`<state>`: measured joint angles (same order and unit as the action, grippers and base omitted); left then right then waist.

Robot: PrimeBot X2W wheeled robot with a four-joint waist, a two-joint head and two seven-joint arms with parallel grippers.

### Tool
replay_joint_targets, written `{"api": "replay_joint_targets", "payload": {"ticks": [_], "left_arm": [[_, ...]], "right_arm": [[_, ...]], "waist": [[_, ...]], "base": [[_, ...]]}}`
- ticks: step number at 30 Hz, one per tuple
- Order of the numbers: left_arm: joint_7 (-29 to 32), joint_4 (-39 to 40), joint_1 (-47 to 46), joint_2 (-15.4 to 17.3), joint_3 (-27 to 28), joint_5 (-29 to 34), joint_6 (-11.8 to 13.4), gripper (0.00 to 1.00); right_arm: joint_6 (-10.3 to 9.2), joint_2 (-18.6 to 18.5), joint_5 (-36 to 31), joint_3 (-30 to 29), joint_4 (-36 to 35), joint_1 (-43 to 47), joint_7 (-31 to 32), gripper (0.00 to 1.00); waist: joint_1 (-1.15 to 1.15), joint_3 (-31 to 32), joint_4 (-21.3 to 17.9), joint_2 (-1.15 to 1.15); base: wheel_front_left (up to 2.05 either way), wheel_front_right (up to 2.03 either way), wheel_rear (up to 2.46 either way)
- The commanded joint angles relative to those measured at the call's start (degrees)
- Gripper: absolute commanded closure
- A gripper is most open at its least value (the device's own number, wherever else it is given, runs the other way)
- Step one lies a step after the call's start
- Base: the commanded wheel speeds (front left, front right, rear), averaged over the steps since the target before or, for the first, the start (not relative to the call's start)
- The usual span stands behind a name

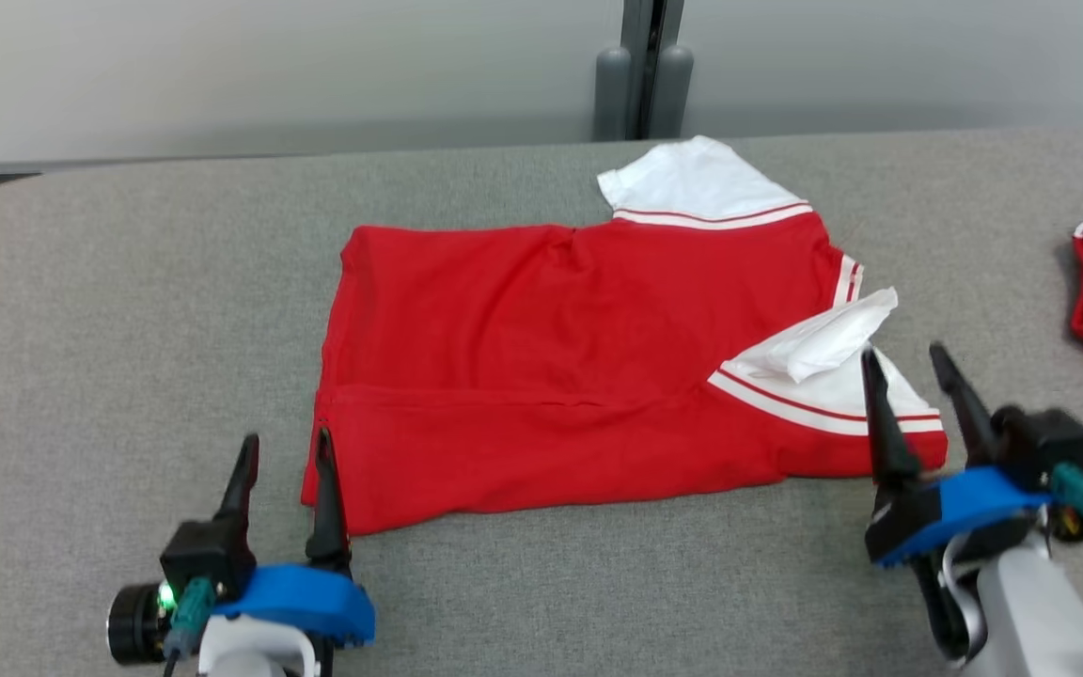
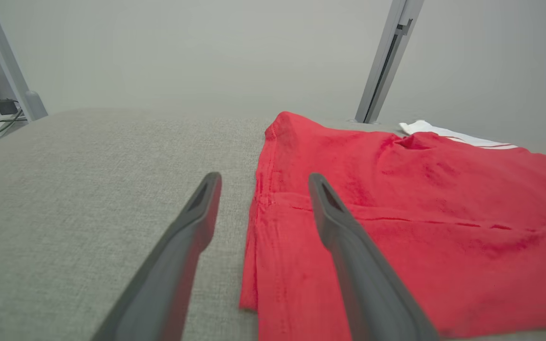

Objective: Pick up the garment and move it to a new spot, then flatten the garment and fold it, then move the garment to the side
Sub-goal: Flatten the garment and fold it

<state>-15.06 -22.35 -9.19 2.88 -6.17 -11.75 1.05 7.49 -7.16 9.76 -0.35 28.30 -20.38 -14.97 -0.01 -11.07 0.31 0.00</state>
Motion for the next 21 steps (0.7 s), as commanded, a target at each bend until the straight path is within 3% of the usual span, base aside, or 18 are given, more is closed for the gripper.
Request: {"api": "replay_joint_targets", "payload": {"ticks": [1, 10, 21], "left_arm": [[-0.16, 0.57, 1.97, 0.04, -0.1, 0.2, 0.39, 0.0], [-0.16, -0.23, 8.55, 0.01, -1.09, 0.65, 0.51, 0.0], [-0.16, -0.74, 10.69, 0.01, -0.54, -0.27, -0.01, 0.0]], "right_arm": [[0.0, 0.94, -0.76, -0.48, -0.06, 3.07, -0.28, 0.0], [0.0, 3.06, -2.85, 0.07, 0.21, 11.13, -0.28, 0.0], [0.0, 3.8, -2.87, 0.34, 0.73, 12.13, -0.29, 0.0]], "waist": [[0.01, 1.89, -0.76, 0.0], [0.01, 7.52, -0.86, 0.0], [0.01, 8.92, -1.18, 0.0]], "base": [[0.0, 0.0, 0.0], [0.0, 0.0, 0.0], [0.0, 0.0, 0.0]]}}
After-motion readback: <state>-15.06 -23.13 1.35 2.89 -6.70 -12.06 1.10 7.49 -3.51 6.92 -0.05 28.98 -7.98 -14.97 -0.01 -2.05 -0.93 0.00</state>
